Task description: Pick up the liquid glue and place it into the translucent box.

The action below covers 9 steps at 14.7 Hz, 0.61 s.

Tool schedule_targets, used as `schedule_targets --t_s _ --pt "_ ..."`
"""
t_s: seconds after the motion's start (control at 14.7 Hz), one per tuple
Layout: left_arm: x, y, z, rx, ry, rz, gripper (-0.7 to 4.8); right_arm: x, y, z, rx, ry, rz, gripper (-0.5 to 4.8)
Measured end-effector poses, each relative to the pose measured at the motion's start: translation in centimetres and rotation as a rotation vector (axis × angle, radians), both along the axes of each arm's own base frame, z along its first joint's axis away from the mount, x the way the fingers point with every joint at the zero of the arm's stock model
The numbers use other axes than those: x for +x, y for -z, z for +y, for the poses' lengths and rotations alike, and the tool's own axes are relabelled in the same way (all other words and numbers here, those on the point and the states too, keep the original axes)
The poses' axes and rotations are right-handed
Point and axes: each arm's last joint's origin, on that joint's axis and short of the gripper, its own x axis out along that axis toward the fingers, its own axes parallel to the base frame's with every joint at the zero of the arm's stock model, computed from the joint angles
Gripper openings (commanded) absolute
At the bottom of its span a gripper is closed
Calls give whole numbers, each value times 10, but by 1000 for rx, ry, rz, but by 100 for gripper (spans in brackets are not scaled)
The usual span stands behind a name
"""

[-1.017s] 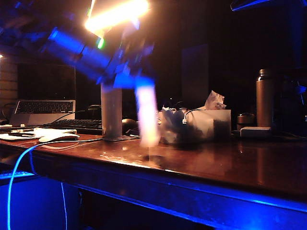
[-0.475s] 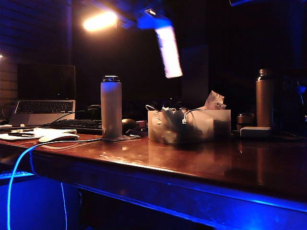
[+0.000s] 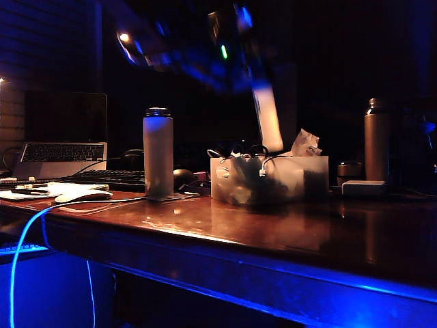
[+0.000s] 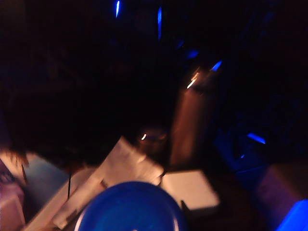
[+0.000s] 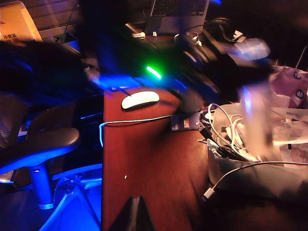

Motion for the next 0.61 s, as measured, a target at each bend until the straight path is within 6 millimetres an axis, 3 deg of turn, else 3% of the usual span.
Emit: schedule_targets --t_s 0.27,0.61 --pt "29 28 -11 2 -69 2 210 0 0 0 0 -4 0 -1" --pt "41 26 -14 -26 -103 -37 219 0 0 0 0 -4 4 -1"
